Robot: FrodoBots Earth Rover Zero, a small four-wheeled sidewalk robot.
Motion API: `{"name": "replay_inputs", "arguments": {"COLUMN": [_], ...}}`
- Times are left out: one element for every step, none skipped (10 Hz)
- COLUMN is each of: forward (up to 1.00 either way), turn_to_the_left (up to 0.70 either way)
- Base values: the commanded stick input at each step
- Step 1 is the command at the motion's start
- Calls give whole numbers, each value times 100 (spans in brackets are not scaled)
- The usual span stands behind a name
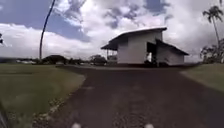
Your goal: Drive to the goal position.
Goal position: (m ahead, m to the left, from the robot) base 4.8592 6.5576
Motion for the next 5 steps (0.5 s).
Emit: {"name": "replay_inputs", "arguments": {"forward": [70,70,70,70,70], "turn_to_the_left": [-35,-35,-35,-35,-18]}}
